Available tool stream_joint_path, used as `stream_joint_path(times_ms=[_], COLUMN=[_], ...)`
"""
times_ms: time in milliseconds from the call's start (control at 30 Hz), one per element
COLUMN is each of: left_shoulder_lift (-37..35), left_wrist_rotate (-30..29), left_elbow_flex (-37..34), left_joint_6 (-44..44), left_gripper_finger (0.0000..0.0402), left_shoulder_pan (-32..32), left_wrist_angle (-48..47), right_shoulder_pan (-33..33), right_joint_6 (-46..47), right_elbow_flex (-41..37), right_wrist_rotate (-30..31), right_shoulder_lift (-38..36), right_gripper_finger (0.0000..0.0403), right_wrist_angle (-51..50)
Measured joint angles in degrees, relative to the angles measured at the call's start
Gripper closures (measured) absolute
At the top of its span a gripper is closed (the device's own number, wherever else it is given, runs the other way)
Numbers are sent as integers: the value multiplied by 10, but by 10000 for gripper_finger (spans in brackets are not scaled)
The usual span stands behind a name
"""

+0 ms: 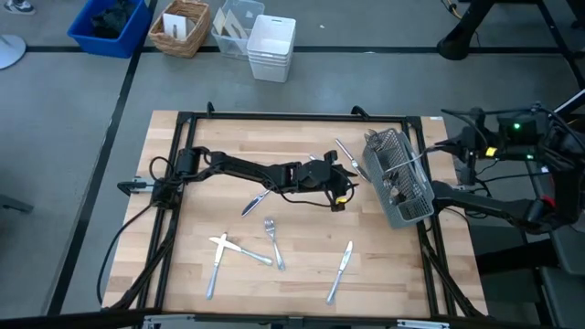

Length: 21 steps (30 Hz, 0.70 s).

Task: Sort silverware
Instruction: Put the spoon into the right section of the utensil holder

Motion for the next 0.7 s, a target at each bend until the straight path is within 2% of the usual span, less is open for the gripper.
stream_joint_path(times_ms=[200, 433, 567, 700], left_shoulder_lift=[0, 0, 0, 0], left_wrist_rotate=[0, 0, 0, 22], left_elbow_flex=[0, 0, 0, 0], left_joint_6=[-1, -2, -1, 5], left_gripper_finger=[286, 286, 286, 286], left_shoulder_pan=[1, 1, 1, 0], left_wrist_angle=[0, -1, 16, 88], right_shoulder_pan=[0, 0, 0, 0], right_joint_6=[-90, -102, -105, -124], right_elbow_flex=[0, 0, 0, -1], right_wrist_rotate=[1, 27, -18, -31], right_shoulder_lift=[-10, -10, -10, -9], right_gripper_finger=[391, 393, 392, 392], right_wrist_angle=[0, 0, 0, 0])
